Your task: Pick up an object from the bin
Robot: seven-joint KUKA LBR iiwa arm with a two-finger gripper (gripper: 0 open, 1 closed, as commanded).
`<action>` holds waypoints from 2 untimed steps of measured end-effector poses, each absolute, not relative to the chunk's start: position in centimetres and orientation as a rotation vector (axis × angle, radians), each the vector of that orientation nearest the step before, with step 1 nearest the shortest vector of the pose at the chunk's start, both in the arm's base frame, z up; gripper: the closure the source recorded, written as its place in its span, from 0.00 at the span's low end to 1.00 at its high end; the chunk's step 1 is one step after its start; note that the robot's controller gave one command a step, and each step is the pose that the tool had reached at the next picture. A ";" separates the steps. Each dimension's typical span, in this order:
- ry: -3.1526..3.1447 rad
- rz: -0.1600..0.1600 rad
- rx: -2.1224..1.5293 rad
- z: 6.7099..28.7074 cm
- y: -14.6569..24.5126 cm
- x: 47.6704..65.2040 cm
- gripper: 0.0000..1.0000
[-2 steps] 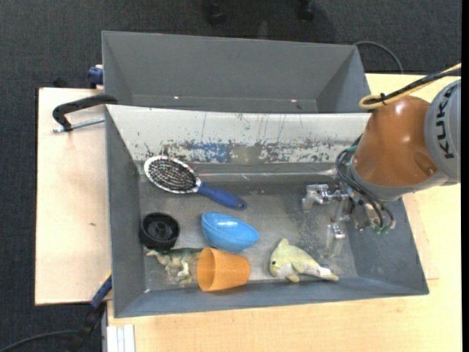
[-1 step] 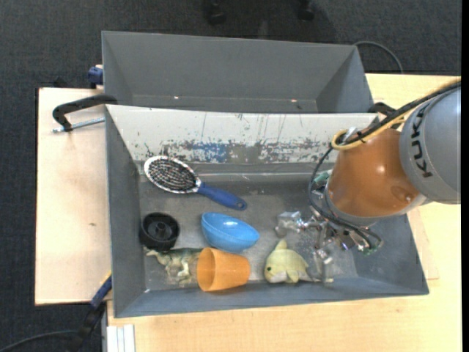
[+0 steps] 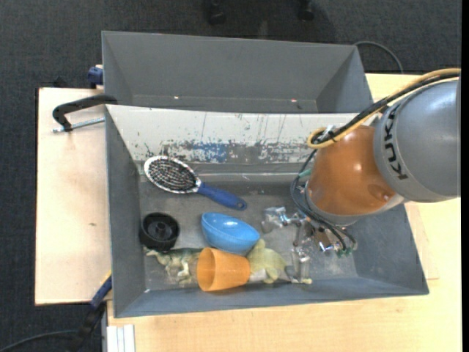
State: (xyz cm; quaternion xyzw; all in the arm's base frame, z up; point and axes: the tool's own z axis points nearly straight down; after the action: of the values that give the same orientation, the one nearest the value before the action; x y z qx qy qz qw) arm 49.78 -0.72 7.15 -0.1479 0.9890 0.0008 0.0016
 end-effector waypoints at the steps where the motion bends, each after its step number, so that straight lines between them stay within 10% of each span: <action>1: 2.970 -0.002 -1.006 7.2 3.3 55.1 0.00; 2: 2.970 -0.004 -0.973 14.2 3.9 59.6 0.00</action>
Offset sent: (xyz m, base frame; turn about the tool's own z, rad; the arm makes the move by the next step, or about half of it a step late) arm 0.0507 0.0391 -0.0015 -0.3550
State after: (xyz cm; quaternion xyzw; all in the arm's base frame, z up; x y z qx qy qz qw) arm 59.61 3.87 14.24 -0.3112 0.9503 -0.0014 0.0084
